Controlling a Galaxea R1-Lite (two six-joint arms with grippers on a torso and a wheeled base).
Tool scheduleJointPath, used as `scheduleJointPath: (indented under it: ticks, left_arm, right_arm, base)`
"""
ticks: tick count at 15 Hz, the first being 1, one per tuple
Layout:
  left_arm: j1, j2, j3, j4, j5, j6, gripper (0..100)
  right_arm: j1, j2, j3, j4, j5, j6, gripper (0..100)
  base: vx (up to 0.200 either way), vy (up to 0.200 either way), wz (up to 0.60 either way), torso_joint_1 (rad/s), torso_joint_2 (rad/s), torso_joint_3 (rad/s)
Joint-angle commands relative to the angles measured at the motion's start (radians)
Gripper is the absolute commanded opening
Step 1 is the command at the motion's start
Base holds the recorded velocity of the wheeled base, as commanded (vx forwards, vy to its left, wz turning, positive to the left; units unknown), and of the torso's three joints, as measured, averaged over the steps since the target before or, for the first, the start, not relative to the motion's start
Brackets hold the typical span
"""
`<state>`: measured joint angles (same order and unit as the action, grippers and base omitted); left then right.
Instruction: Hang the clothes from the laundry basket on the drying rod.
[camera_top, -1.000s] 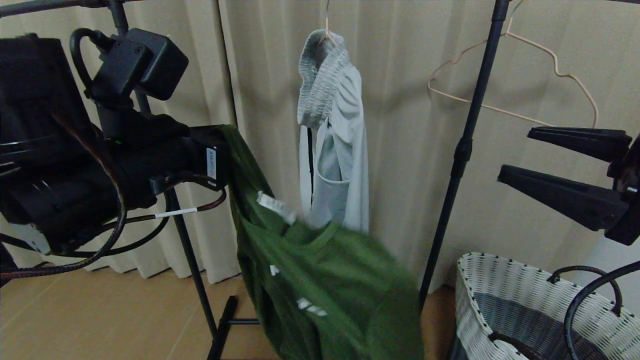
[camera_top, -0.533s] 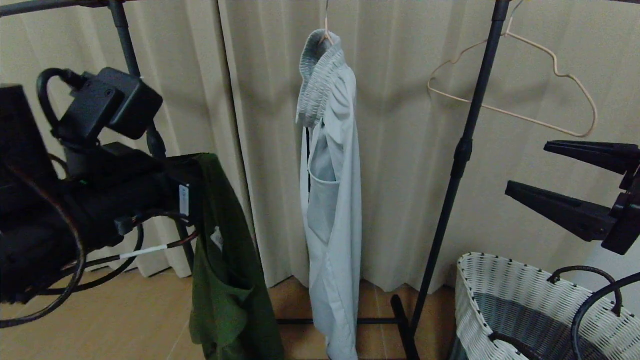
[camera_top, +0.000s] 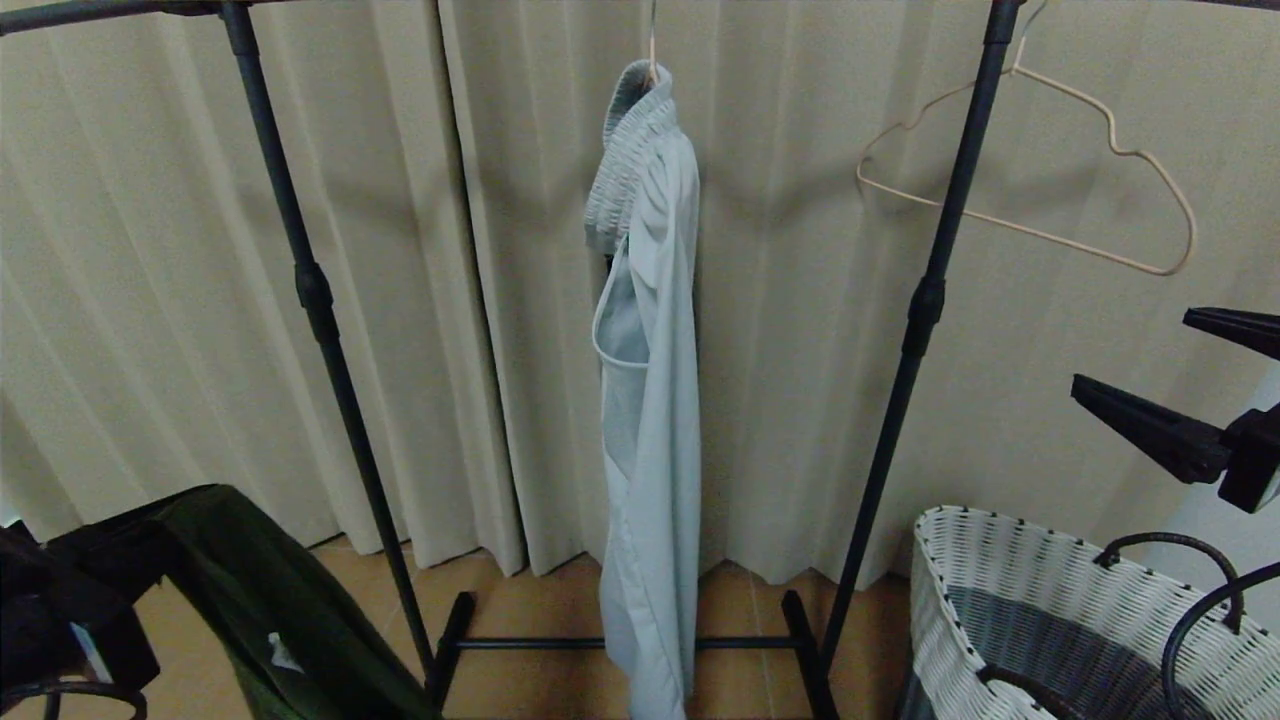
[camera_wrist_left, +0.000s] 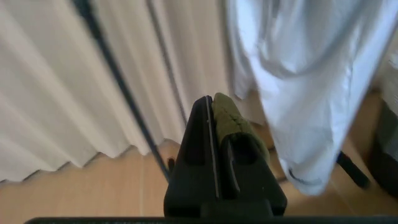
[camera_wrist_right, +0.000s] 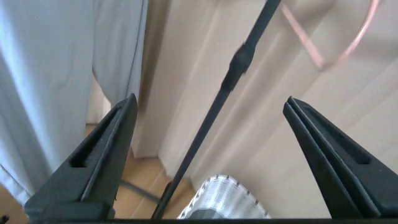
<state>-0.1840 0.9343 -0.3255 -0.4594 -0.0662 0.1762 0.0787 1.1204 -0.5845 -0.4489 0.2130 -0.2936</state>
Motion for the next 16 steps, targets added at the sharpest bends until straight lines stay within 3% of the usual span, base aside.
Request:
scheduleJointPath:
  ticks: [1,7,16]
  left_arm:
    - [0.066,-0.058,0.008,-0.002,-0.011,-0.003,0]
    - [0.066,-0.071,0.006,-0.002,-0.011,-0.001,0]
    - [0.064,-0.071,0.011,-0.002,-0.017,0.0,0]
  right_arm:
    - [-0.011,0.004,0.041,-0.013,0.0,0.004,100]
    - [-0.025,-0.016,0.189,-0.195,0.002,0.004,100]
    - [-0.083,-0.022,0.189,-0.198,-0.003,0.007,100]
  base:
    - [0.0,0.0,0.0,0.0,0.0,0.0]
    - [0.0,0.0,0.0,0.0,0.0,0.0]
    - [0.0,0.0,0.0,0.002,-0.01,-0.006]
